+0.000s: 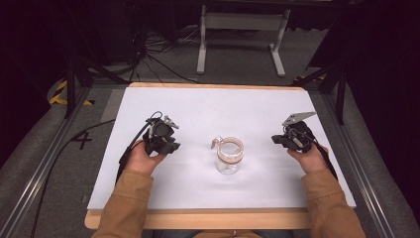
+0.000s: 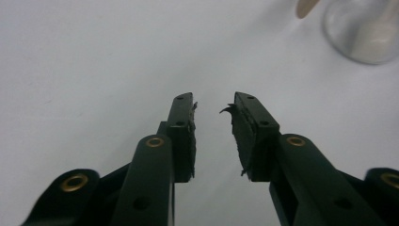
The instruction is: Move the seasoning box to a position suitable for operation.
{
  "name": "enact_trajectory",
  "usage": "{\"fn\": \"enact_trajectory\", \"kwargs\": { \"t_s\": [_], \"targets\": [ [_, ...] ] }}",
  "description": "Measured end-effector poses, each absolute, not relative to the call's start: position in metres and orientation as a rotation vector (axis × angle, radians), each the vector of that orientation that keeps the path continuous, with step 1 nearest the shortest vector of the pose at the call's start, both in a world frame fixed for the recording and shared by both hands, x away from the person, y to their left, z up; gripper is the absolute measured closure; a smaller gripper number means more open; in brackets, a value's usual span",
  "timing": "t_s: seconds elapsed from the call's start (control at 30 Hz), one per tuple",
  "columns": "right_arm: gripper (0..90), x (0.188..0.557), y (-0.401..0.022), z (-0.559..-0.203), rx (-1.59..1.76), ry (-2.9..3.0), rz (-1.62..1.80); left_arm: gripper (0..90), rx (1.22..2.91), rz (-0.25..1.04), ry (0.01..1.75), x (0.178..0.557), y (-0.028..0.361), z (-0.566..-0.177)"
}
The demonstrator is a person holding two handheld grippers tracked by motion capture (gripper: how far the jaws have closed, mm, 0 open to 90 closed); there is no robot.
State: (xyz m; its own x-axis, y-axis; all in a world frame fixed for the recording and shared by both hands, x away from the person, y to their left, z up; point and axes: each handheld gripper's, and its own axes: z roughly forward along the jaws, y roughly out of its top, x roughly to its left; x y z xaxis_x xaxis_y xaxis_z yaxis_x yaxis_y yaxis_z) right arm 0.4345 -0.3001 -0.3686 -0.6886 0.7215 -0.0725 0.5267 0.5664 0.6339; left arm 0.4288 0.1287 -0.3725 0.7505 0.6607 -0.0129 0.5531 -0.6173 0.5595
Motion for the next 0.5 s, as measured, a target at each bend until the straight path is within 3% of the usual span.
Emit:
{"fn": "enact_trajectory", "kwargs": {
  "t_s": [0.5],
  "targets": [
    [89.6, 0.430, -0.286, -0.368, 0.963, 2.517, 0.977, 70.0, 2.307, 0.230, 0.872, 0.417, 0.130, -0.354]
  ]
}}
